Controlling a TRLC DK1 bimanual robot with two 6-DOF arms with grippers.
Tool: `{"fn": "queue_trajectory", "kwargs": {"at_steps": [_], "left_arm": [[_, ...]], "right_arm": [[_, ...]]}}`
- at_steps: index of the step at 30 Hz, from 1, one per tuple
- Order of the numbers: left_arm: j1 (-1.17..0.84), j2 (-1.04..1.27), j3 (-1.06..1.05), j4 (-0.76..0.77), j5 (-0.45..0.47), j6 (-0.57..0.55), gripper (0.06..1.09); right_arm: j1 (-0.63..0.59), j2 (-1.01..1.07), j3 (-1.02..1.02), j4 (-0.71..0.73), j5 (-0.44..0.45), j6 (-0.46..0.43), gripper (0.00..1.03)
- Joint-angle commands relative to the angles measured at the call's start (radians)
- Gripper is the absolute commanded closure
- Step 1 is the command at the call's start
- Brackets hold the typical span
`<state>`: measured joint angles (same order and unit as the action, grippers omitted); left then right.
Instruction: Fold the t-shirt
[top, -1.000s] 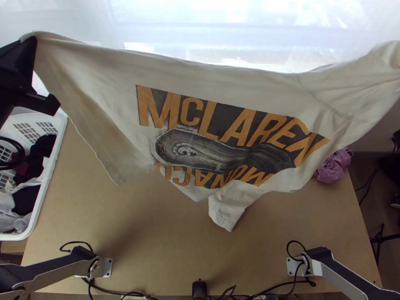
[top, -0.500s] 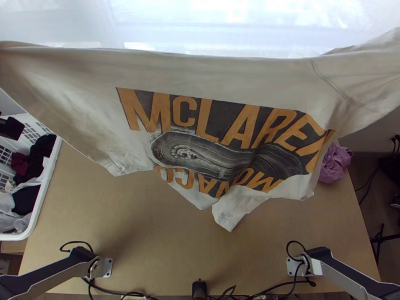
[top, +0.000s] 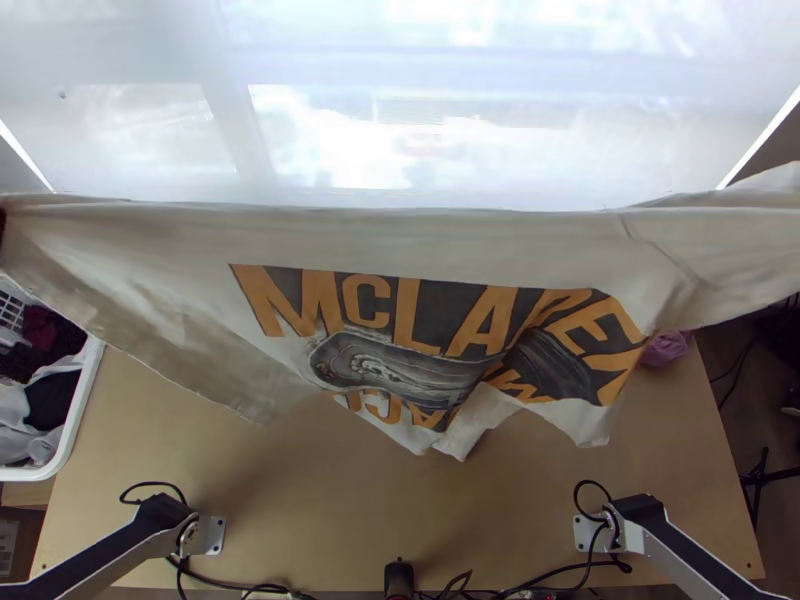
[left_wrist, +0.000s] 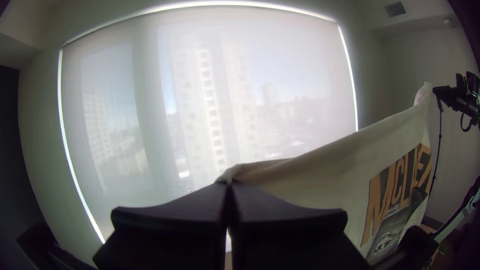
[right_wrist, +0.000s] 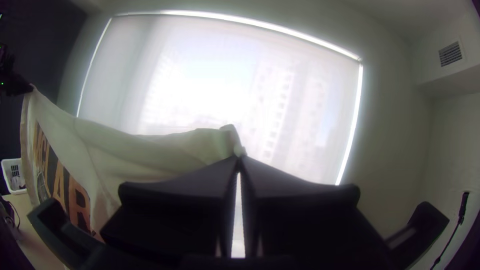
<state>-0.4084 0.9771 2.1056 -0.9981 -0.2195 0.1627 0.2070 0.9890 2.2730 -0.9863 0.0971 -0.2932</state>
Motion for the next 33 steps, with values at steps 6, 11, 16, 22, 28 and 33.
{"fn": "queue_trajectory", "kwargs": {"at_steps": [6,11,16,22,28,33], "left_arm": [[-0.003,-0.118,-0.406,0.107,0.029,-0.048,1.05],[-0.035,-0.067,-0.539,0.25,0.043,-0.061,1.05],[-0.05,0.009,-0.657,0.392,0.045,-0.035,1.05],[0.017,0.132,-0.765,0.592,0.094,-0.011,1.05],[0.099,0.293,-0.809,0.78,0.1,-0.012,1.05],[0.166,0.419,-0.803,0.9,0.1,-0.009,1.05]], "right_arm": [[0.002,-0.052,-0.27,0.035,-0.03,0.083,1.0],[0.054,-0.039,-0.458,0.182,-0.042,0.115,1.0],[0.069,0.013,-0.613,0.31,-0.051,0.131,1.0],[0.094,0.131,-0.71,0.411,-0.096,0.115,1.0],[0.088,0.284,-0.725,0.529,-0.117,0.097,1.0],[0.074,0.401,-0.722,0.618,-0.12,0.088,1.0]]}}
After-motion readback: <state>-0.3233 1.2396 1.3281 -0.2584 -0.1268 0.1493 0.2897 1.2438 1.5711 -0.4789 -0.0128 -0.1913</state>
